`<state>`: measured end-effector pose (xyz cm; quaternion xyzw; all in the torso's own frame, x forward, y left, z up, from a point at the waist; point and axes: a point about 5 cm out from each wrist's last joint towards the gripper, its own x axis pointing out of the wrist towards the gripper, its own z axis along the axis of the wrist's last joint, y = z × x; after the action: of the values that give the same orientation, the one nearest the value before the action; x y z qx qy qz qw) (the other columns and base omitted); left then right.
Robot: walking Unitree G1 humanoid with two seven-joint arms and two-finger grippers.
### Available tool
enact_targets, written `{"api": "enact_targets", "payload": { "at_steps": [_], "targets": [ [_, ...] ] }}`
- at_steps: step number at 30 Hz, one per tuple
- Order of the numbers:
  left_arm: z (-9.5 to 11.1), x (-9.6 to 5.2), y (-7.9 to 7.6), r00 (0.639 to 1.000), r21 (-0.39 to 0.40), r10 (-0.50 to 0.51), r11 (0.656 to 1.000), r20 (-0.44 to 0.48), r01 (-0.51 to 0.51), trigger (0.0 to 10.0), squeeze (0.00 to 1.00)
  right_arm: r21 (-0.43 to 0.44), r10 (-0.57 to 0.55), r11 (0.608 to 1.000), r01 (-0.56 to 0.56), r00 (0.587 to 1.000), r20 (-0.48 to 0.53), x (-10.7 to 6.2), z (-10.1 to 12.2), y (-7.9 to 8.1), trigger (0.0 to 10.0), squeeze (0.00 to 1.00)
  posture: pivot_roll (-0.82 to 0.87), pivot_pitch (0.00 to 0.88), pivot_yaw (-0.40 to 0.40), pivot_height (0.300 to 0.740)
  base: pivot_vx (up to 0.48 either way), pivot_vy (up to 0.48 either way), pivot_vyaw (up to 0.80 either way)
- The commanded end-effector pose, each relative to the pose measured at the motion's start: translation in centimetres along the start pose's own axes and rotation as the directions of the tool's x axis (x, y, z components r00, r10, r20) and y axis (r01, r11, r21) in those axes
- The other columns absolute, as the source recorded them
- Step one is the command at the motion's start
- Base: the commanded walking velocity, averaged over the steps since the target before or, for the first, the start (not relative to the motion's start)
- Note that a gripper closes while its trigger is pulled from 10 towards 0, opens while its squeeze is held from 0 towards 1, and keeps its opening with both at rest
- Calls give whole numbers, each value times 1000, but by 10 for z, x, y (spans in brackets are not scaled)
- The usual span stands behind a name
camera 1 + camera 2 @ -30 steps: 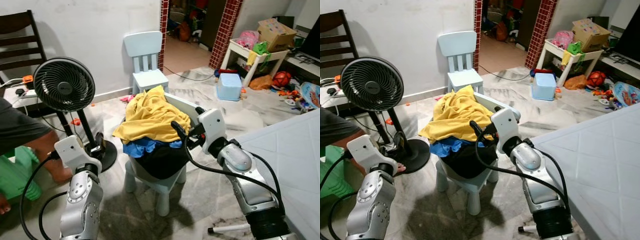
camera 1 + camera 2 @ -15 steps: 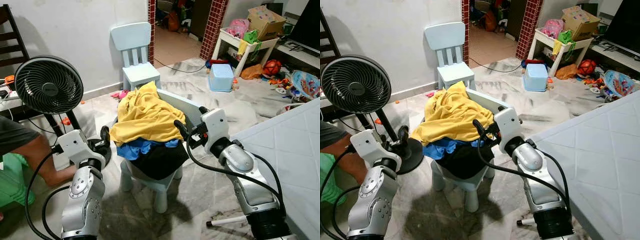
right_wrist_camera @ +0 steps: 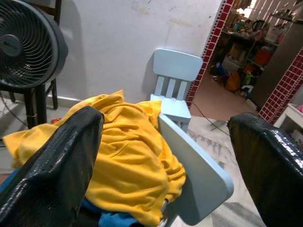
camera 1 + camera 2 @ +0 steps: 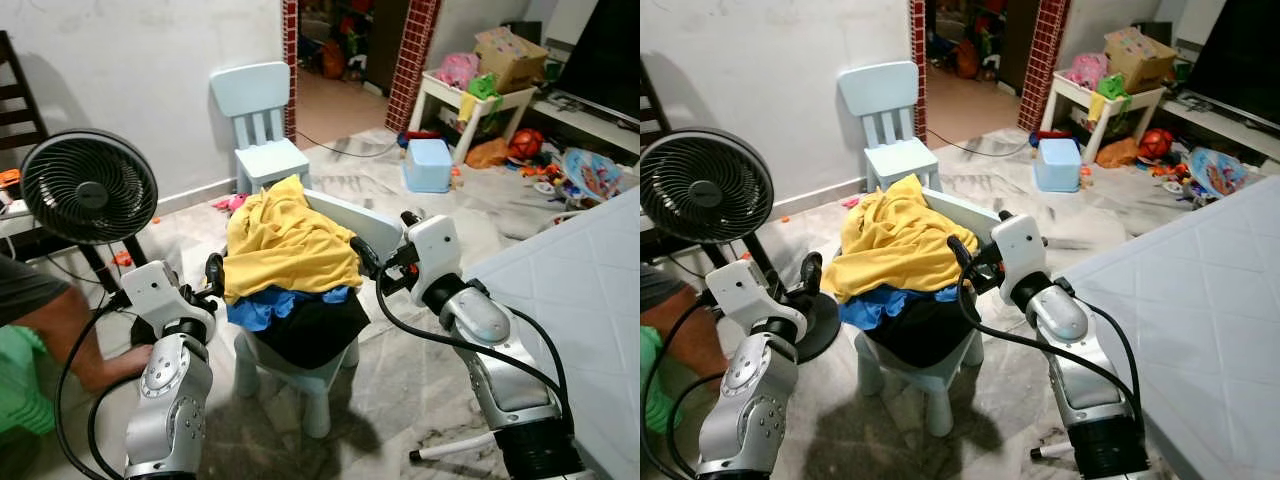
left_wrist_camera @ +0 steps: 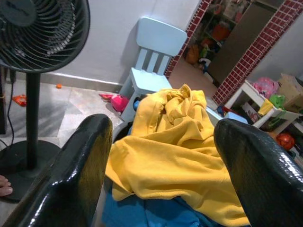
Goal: Hang hanger
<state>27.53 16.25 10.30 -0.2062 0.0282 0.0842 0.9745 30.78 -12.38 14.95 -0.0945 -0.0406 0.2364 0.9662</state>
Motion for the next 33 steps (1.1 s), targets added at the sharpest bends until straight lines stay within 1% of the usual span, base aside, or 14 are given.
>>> {"api": "enact_targets", "payload": {
  "at_steps": [1, 18, 19, 20, 21, 22, 24, 25, 30, 31, 32, 33],
  "targets": [
    [-10, -2, -16, 999, -56, -26, 998, -32, 25, 10000, 0, 4, -18, 1000, 18, 1000, 3, 0, 3, -4, 10000, 0, -87, 0, -33, 740, 311, 0, 0],
    [-12, -1, -16, 999, -54, -23, 998, -44, 21, 10000, 0, 1, -19, 1000, 19, 1000, -14, 0, 1, -5, 10000, 0, -85, 0, -36, 740, 302, 0, 0],
    [-12, -1, -16, 999, -54, -24, 998, -45, 21, 10000, 0, -25, -12, 1000, 10, 997, -80, -5, -10, -5, 10000, 0, -84, 0, -38, 740, 240, 0, 0],
    [-12, -1, -16, 999, -53, -23, 998, -45, 21, 10000, 0, -14, -18, 1000, 16, 990, -136, -11, -20, -6, 10000, 0, -84, 0, -38, 740, 0, 0, 0],
    [-12, -1, -15, 999, -52, -22, 998, -45, 20, 10000, 0, 3, -24, 1000, 25, 987, -159, -14, -23, -8, 10000, 0, -84, 0, -38, 740, 0, 0, 0],
    [-12, -2, -14, 999, -48, -19, 999, -47, 17, 10000, 0, 30, -30, 999, 36, 981, -189, -21, -30, -11, 10000, 0, -84, 0, -38, 740, 0, 0, 0],
    [-13, -2, -13, 999, -44, -18, 999, -49, 15, 10000, 0, 40, -36, 998, 45, 980, -198, -27, -32, -13, 10000, 0, -84, 0, -38, 740, 0, 0, 0],
    [-14, -3, -12, 998, -24, -16, 1000, -59, 15, 10000, 0, 56, -47, 997, 60, 977, -207, -32, -34, -15, 10000, 0, -85, 0, -40, 740, 0, 0, 0],
    [-13, -4, -13, 998, 11, -32, 999, -57, 32, 10000, 0, 76, -66, 994, 84, 974, -217, -37, -36, -18, 10000, 0, -86, 0, -39, 740, 0, 0, 0],
    [-13, -4, -14, 998, 36, -46, 998, -51, 48, 10000, 0, 85, -74, 992, 95, 972, -224, -38, -37, -19, 10000, 0, -88, 0, -36, 740, 0, 0, 0],
    [-12, -7, -15, 996, 91, -74, 993, -58, 79, 10000, 0, 113, -65, 989, 97, 964, -257, -41, -41, -18, 10000, 0, -88, 0, -36, 740, 0, 0, 0],
    [-13, -8, -15, 995, 110, -82, 990, -60, 88, 10000, 0, 122, -58, 988, 92, 963, -263, -41, -43, -17, 10000, 0, -82, 0, -37, 740, 0, 0, 0]
  ]
}}
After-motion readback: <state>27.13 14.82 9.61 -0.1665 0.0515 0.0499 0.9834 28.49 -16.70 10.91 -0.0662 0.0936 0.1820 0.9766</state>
